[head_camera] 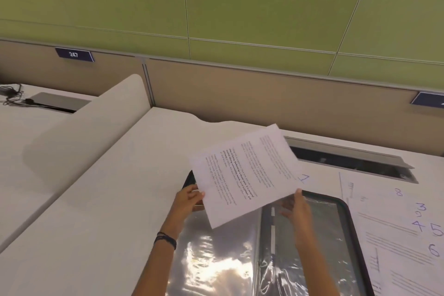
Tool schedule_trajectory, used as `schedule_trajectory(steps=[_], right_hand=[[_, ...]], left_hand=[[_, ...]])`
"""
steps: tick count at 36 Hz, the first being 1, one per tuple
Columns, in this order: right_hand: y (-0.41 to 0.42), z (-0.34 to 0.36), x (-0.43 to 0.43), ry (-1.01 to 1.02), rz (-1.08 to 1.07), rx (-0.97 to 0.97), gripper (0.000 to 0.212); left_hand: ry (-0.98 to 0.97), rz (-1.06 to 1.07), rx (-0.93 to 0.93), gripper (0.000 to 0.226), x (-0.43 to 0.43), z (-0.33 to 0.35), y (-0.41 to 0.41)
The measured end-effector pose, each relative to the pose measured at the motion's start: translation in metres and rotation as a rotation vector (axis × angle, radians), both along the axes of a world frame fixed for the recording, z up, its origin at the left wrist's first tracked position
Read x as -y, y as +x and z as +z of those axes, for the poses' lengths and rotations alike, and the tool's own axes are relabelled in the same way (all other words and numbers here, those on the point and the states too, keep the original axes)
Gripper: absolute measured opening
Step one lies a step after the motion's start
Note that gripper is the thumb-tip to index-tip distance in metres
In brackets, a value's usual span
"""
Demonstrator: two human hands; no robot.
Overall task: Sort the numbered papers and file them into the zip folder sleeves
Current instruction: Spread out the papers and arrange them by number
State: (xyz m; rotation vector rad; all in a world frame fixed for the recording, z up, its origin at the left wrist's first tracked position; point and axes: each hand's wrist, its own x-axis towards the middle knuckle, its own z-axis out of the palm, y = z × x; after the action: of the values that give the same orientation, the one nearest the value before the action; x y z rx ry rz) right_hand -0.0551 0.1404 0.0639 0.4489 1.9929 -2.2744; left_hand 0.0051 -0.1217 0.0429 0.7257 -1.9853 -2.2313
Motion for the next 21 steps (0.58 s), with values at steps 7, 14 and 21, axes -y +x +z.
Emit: schedule_trajectory(steps=[7, 14, 21], right_hand=[[0.007, -0.047, 0.050, 0.258, 0.398, -0.080, 0.011], [0.003, -0.087, 0.092, 0.743, 0.695, -0.279, 0.026], [0.003, -0.107, 0.116, 1.141, 0.594, -0.577, 0.018]], left_hand=[[0.084, 0.147, 0.005, 0.016, 0.052, -0.021, 0.022], [0.140, 0.340, -0.020, 0.018, 0.101, -0.049, 0.040], [0.184, 0.543, -0.036, 0.023, 0.140, -0.066, 0.042]])
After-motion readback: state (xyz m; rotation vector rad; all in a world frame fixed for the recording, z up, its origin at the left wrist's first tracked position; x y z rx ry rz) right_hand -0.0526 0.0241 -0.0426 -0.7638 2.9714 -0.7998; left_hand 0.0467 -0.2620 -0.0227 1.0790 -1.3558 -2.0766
